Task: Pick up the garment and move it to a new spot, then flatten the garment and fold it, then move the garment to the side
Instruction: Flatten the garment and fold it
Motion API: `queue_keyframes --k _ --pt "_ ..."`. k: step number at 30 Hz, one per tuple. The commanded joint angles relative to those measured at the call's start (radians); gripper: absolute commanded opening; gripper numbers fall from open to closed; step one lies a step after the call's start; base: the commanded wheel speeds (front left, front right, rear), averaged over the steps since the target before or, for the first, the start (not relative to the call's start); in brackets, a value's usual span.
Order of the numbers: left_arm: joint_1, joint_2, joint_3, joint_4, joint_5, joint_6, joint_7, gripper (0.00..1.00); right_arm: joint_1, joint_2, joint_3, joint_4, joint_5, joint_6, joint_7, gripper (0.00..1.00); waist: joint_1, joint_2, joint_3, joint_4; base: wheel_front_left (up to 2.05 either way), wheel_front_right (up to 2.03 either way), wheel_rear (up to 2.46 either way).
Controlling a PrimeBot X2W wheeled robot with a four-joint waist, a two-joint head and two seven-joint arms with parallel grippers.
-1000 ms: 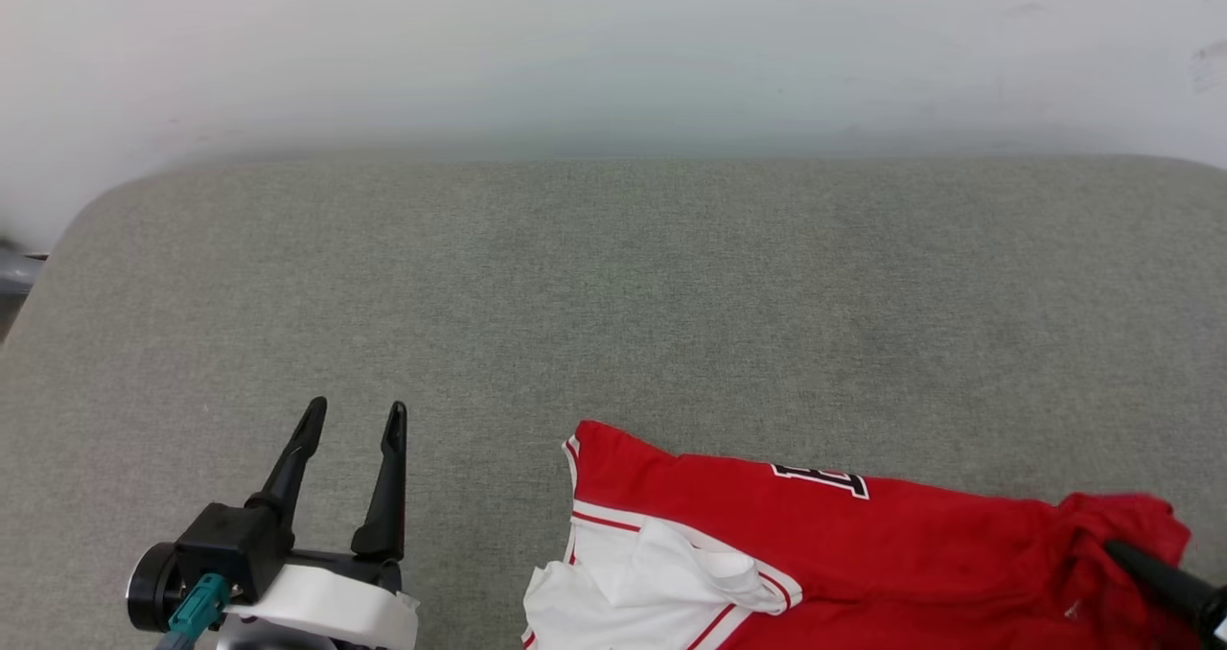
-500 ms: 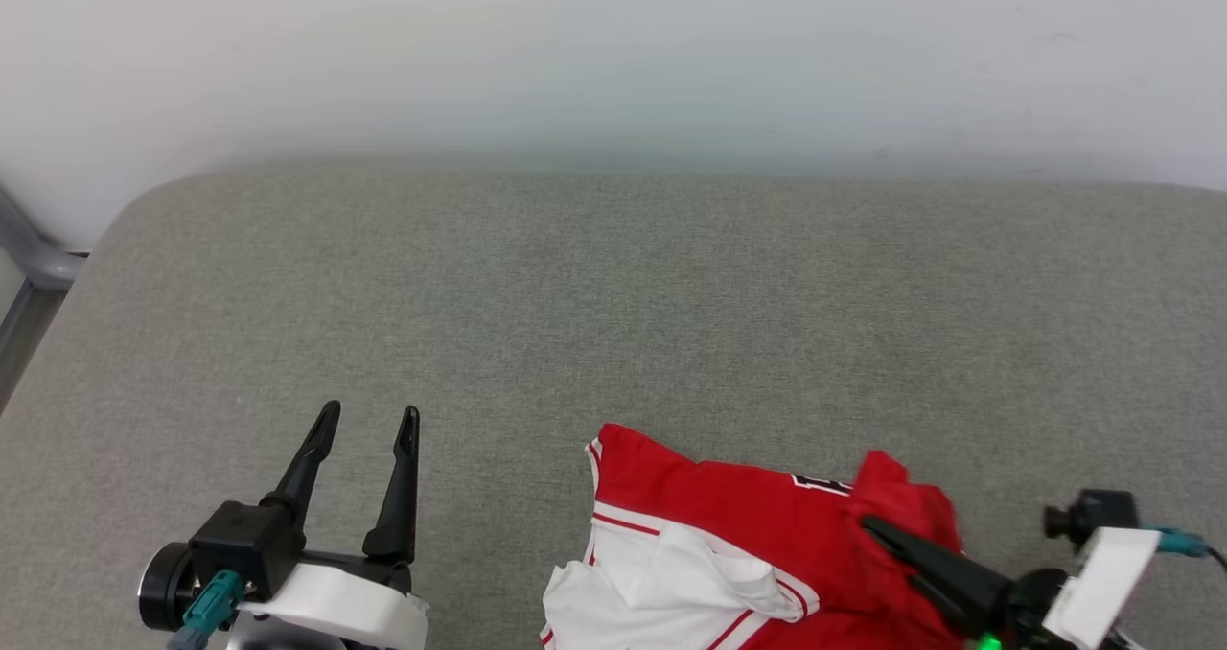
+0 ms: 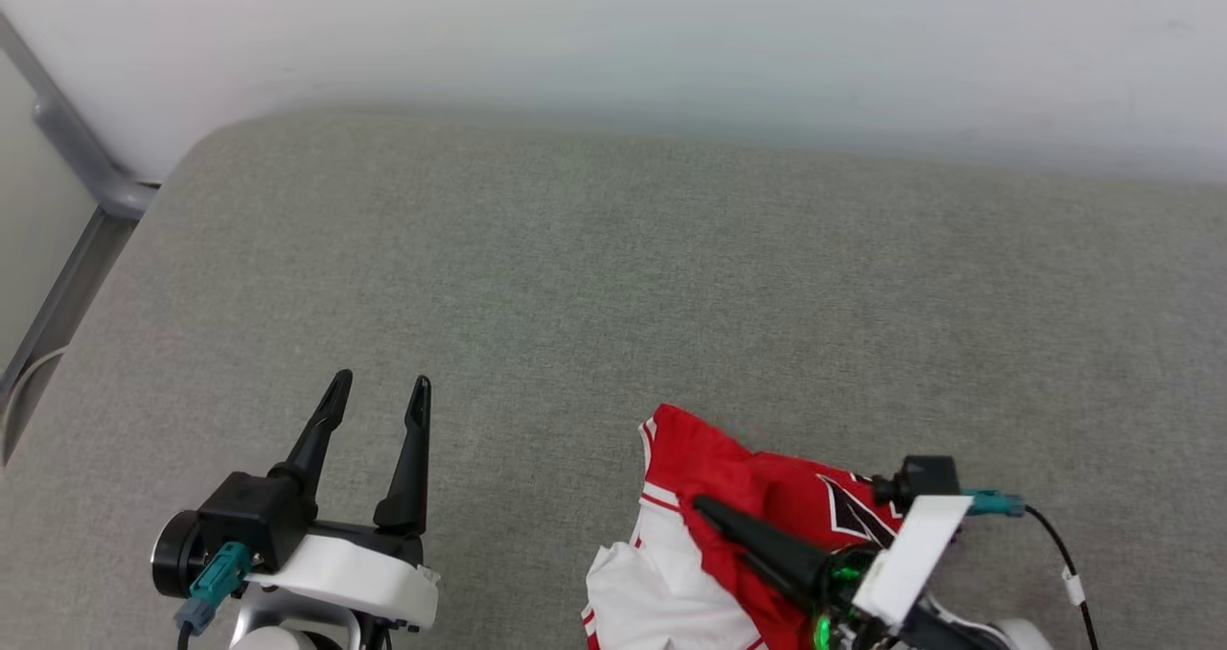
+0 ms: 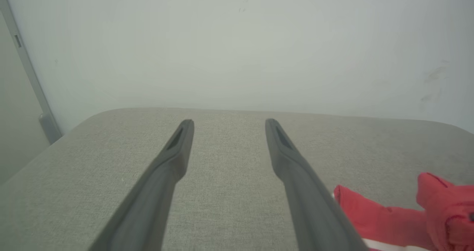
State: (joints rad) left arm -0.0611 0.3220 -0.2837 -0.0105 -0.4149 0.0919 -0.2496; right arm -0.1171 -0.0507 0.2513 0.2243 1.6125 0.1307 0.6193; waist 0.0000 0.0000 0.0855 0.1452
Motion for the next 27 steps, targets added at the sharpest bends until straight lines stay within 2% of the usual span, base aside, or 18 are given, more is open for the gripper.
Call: queue_keyframes --k 1,3,4,5,6,7,13,20,23,27 --pt "-0.013 -0.007 0.001 0.004 0.0 -0.003 -0.006 1.0 -0.016 0.001 0.023 0.025 -0.032 0.0 -0.019 0.0 0.0 0.0 0.012 0.012 0.0 0.0 0.0" --pt "-0.017 -0.01 0.003 0.011 -0.002 -0.008 -0.01 1.0 -0.041 0.0 0.043 0.075 -0.106 0.0 -0.089 0.0 0.0 0.0 0.023 0.019 0.0 0.0 0.0" --pt "-0.019 -0.011 0.004 0.014 -0.001 -0.01 -0.01 1.0 -0.046 0.0 0.047 0.092 -0.12 0.0 -0.113 0.09 0.0 0.0 0.026 0.019 0.0 0.0 0.0" --pt "-0.022 -0.013 0.005 0.017 -0.001 -0.01 -0.009 1.0 -0.05 0.001 0.057 0.106 -0.126 0.0 -0.125 0.36 0.0 0.0 0.029 0.019 0.0 0.0 0.0" --pt "-0.023 -0.015 0.005 0.019 -0.001 -0.011 -0.01 1.0 -0.054 0.001 0.065 0.12 -0.132 0.0 -0.137 0.73 0.0 0.0 0.031 0.019 0.0 0.0 0.0" --pt "-0.025 -0.016 0.006 0.022 0.0 -0.013 -0.011 1.0 -0.059 0.001 0.067 0.131 -0.136 0.0 -0.148 1.0 0.0 0.0 0.033 0.018 0.0 0.0 0.0" --pt "-0.032 -0.02 0.008 0.037 0.009 -0.022 -0.014 1.0 -0.087 0.0 0.093 0.128 -0.137 0.0 -0.189 1.0 0.0 0.0 0.035 0.003 0.0 0.0 0.0" --pt "-0.032 -0.019 0.012 0.042 0.018 -0.027 -0.016 1.0 -0.099 -0.039 0.094 -0.017 -0.214 0.0 -0.271 1.0 0.0 0.0 0.03 -0.016 0.0 0.0 0.0" --pt "-0.032 -0.017 0.017 0.042 0.018 -0.028 -0.016 1.0 -0.098 -0.084 0.086 -0.078 -0.318 0.0 -0.354 1.0 0.0 0.0 0.032 -0.023 0.0 0.0 0.0" --pt "-0.025 -0.017 0.023 0.042 0.016 -0.025 -0.016 1.0 -0.073 -0.136 0.054 -0.101 -0.476 0.0 -0.458 1.0 0.0 0.0 0.031 -0.036 0.0 0.0 0.0"
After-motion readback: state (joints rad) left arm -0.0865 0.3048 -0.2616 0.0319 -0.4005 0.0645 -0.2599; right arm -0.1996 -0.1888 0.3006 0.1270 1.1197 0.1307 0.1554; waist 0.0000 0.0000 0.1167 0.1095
